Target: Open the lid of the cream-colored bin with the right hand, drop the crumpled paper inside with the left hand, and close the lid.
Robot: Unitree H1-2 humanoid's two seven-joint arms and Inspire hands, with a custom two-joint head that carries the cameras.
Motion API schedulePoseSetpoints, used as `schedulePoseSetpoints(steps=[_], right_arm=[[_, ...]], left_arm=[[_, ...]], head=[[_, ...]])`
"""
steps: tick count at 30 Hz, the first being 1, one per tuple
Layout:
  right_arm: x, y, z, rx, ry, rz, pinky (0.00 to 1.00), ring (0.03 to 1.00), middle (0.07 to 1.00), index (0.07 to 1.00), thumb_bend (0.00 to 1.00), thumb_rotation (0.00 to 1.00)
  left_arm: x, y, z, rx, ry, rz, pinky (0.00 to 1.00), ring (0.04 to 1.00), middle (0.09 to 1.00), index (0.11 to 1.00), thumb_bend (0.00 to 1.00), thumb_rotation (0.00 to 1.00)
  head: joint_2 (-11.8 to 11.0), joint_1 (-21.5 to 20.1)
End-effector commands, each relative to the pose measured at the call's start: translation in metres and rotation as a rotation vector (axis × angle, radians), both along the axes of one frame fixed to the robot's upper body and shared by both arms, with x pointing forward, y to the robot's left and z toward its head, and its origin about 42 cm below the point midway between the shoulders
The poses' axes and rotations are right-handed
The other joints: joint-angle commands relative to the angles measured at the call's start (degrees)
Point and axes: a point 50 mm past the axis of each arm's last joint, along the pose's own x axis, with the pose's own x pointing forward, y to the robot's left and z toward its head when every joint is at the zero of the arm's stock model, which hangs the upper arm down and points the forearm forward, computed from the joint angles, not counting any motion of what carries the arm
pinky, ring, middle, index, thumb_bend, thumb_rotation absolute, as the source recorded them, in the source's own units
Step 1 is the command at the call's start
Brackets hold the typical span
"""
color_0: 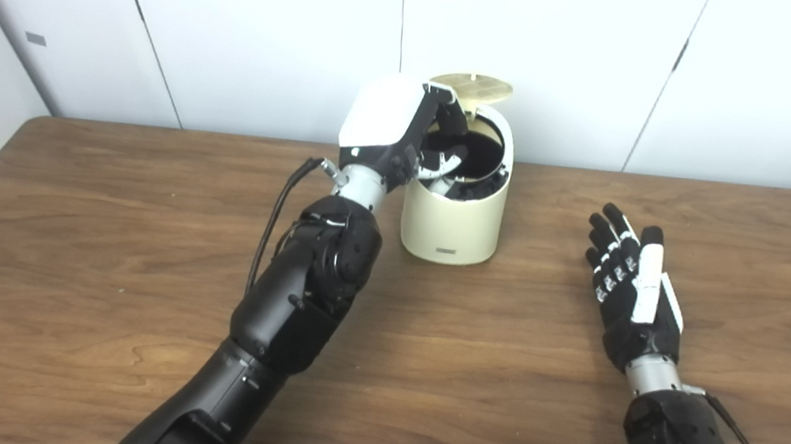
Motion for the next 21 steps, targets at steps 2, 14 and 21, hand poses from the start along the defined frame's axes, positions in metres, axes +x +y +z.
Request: schedulePoseSetpoints(steps=[2,14,21], right_arm=[[0.005,-0.001,0.009,-0.004,-0.034,-0.001,1.00,0.981,0.930,0.918,0.61,1.00],[0.005,0.001,0.009,0.006,-0.033,-0.002,1.00,0.982,0.928,0.916,0.62,1.00],[0.006,-0.002,0.007,-0.001,-0.028,-0.002,1.00,0.979,0.923,0.911,0.62,1.00]], left_arm=[[-0.004,-0.006,0.034,-0.019,-0.118,-0.038,0.30,0.414,0.506,0.515,0.47,0.00],[-0.015,0.014,0.039,-0.066,-0.140,-0.016,0.30,0.380,0.464,0.502,0.47,0.00],[-0.024,0.032,0.039,-0.113,-0.133,-0.010,0.29,0.369,0.473,0.516,0.47,0.00]], head=[[0.02,0.02],[-0.09,-0.03],[-0.20,0.18]])
